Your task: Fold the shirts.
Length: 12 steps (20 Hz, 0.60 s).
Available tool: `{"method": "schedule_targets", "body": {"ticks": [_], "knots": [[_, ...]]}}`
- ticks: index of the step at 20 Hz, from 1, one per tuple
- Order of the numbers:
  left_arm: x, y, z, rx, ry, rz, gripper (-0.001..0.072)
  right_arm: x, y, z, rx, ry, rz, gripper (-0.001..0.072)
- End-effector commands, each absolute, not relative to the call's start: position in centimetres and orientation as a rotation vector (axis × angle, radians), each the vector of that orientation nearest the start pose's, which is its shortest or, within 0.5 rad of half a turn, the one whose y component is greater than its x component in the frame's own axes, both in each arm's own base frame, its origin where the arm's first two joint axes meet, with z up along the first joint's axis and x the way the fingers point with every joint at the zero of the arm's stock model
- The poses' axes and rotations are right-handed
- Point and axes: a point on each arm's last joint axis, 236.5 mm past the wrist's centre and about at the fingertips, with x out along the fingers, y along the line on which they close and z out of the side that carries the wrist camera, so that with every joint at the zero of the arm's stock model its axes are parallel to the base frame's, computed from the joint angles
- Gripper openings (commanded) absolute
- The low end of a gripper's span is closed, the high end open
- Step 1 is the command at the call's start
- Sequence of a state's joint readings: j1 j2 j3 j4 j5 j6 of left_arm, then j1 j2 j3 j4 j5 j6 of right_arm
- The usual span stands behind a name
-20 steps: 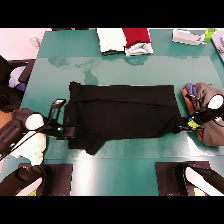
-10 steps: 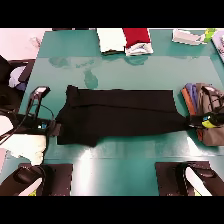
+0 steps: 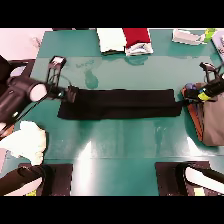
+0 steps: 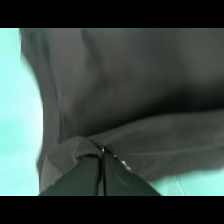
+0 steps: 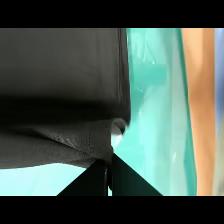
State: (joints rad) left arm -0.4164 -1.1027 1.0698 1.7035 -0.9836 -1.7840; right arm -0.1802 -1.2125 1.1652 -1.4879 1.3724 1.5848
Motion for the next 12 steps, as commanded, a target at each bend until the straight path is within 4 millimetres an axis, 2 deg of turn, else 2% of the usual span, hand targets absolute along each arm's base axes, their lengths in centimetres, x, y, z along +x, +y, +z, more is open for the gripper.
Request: {"method": "schedule_targets", "body": {"ticks": [1, 3, 5, 8, 12], "knots": [[43.7, -14.3, 4.8, 0.125, 0.923, -0.19, 0.0026, 37.2, -4.7, 0.1, 0.229, 1.439, -0.11, 0.0016], [46.2, -13.6, 4.5, 0.09, 0.904, -0.169, 0.0026, 39.1, -4.5, -0.6, 0.25, 1.443, -0.096, 0.0016], [47.6, -13.0, 3.7, 0.065, 0.91, -0.151, 0.0026, 40.9, -4.1, -1.1, 0.278, 1.432, -0.077, 0.0016], [48.0, -12.2, 1.8, 0.061, 0.946, -0.132, 0.0026, 43.1, -3.3, -1.6, 0.329, 1.399, -0.048, 0.0017], [48.0, -12.3, 1.4, 0.061, 0.955, -0.131, 0.0028, 44.0, -2.4, -2.4, 0.373, 1.389, -0.024, 0.0019]]}}
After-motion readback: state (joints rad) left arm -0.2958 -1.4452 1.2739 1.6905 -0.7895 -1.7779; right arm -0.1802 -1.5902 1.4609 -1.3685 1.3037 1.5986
